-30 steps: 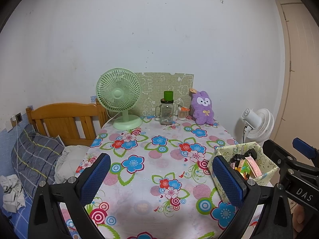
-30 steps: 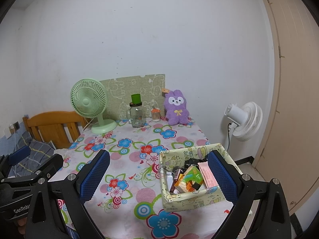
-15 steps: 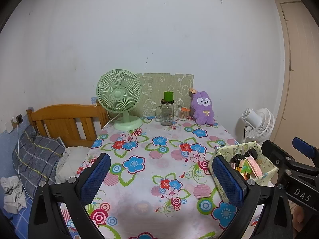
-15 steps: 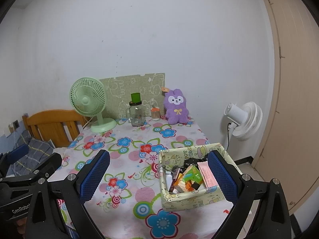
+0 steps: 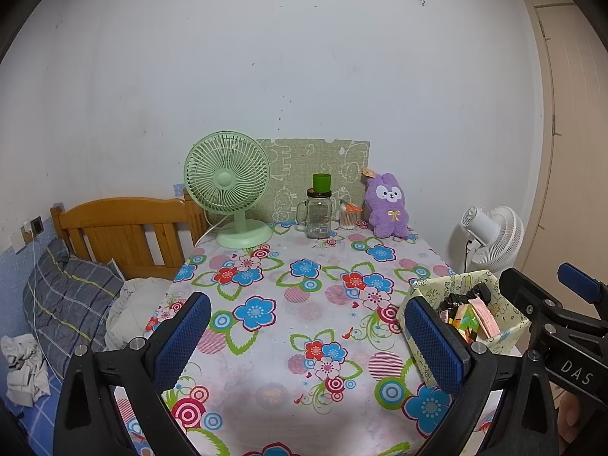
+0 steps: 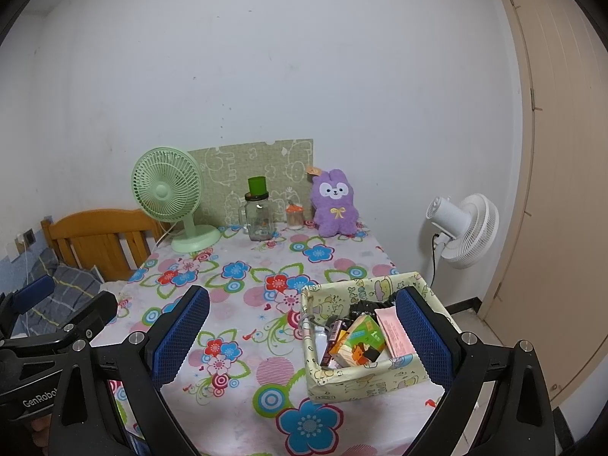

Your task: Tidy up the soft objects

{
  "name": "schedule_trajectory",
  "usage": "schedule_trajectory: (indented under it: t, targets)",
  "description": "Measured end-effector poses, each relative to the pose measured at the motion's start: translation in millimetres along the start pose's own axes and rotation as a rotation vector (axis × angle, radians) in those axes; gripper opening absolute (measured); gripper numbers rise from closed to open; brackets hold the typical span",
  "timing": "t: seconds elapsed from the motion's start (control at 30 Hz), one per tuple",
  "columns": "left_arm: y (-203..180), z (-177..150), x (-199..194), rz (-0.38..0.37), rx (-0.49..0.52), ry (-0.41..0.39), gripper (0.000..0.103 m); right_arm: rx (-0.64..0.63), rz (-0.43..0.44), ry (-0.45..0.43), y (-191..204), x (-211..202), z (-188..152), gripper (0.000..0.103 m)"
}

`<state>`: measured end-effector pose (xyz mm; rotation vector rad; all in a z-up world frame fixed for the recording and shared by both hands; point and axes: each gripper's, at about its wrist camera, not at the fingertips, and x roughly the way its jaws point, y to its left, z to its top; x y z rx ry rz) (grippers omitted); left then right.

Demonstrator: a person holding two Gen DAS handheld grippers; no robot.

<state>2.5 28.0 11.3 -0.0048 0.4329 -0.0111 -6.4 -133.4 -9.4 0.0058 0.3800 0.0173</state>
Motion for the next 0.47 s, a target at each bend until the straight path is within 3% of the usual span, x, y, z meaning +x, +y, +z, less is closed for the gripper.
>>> schedule_trajectory:
  t: [0.47]
  targets:
    - [-2.0,0.2,0.3,0.0,0.004,0.001,0.103,0.006,-0.002,0.006,-1.0,0.6,-2.0,0.1]
